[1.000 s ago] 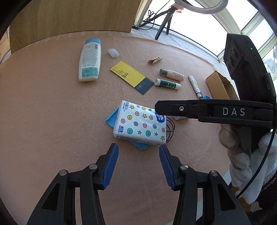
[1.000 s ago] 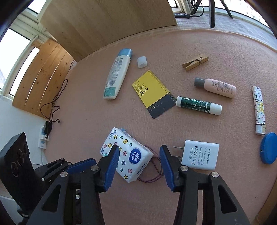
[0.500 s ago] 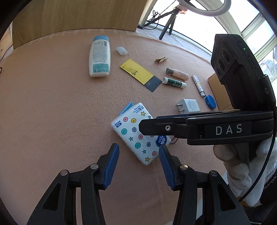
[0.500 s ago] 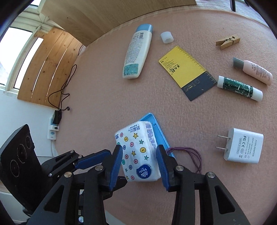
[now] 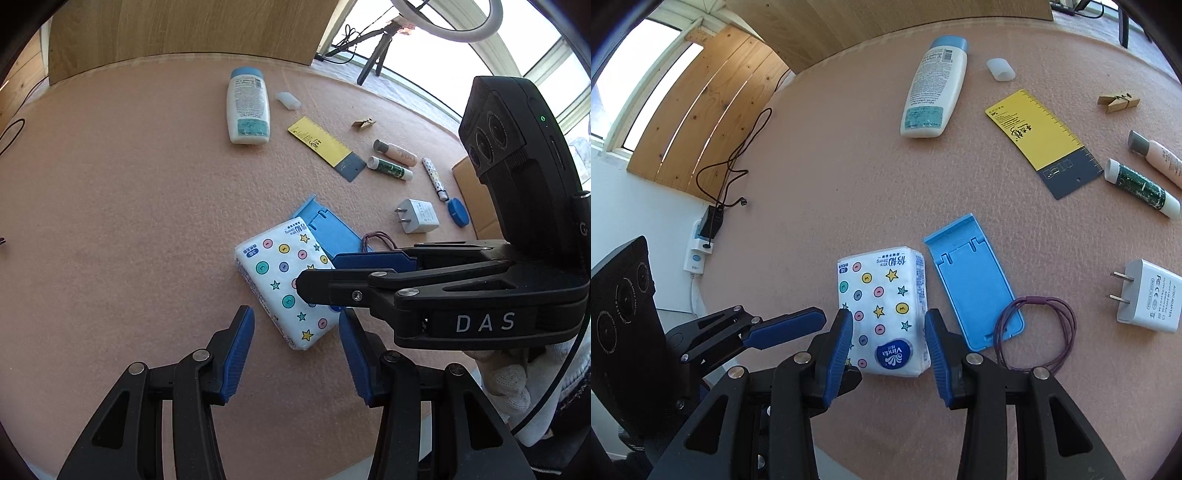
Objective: Organize objects
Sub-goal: 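Grasp the tissue pack with the right tool and lift it, then carry the tissue pack into the box and open the right tool, then move the left tool back to the blue phone stand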
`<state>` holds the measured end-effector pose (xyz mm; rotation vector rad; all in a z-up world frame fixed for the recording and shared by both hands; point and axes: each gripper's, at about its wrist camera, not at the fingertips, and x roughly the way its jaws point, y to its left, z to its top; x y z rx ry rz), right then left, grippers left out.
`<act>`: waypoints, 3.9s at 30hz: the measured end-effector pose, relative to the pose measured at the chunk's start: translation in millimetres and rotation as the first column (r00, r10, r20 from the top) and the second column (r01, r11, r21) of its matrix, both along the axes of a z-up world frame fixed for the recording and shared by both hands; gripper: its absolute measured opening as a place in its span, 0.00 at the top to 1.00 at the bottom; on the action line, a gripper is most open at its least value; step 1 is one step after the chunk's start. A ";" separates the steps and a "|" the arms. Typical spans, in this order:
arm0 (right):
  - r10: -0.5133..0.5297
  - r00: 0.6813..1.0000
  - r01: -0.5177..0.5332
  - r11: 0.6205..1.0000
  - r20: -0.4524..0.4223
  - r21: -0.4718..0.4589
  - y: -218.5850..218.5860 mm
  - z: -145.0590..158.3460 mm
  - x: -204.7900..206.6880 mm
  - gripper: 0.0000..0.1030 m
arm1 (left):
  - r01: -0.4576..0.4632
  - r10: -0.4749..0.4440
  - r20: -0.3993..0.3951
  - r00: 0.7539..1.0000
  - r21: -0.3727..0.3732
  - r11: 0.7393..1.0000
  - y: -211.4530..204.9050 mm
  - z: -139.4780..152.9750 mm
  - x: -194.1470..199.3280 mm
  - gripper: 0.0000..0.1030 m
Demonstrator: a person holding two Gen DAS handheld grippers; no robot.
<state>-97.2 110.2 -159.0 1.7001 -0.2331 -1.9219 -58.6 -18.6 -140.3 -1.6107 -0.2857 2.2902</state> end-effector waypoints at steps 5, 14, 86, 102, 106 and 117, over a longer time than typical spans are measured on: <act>-0.002 1.000 0.002 1.000 0.000 0.020 -3.1 -6.1 2.6 0.64 | -0.004 0.004 0.015 1.000 0.024 1.000 2.3 -7.1 -0.6 0.50; 0.000 1.000 0.000 1.000 -0.014 0.008 -9.8 -1.3 9.6 0.66 | -0.019 0.019 0.000 1.000 0.034 0.999 -0.1 -2.6 3.1 0.51; -0.615 0.705 0.656 0.755 -0.353 -0.005 405.6 113.4 52.7 0.43 | 0.421 -0.414 -0.293 0.862 -0.044 0.906 407.9 95.9 -70.9 0.33; -0.463 0.814 0.513 0.856 -0.351 0.061 297.6 96.5 49.0 0.43 | 0.139 -0.144 -0.191 0.971 -0.042 0.989 207.1 59.4 -55.6 0.32; -0.439 0.840 0.479 0.876 -0.320 0.056 271.6 86.6 48.1 0.43 | 0.056 -0.065 -0.147 0.987 -0.062 0.997 147.5 43.9 -53.3 0.32; -0.391 0.887 0.422 0.902 -0.245 0.092 214.5 50.7 42.3 0.43 | 0.060 -0.065 -0.049 0.997 -0.084 0.995 85.8 0.9 -37.0 0.46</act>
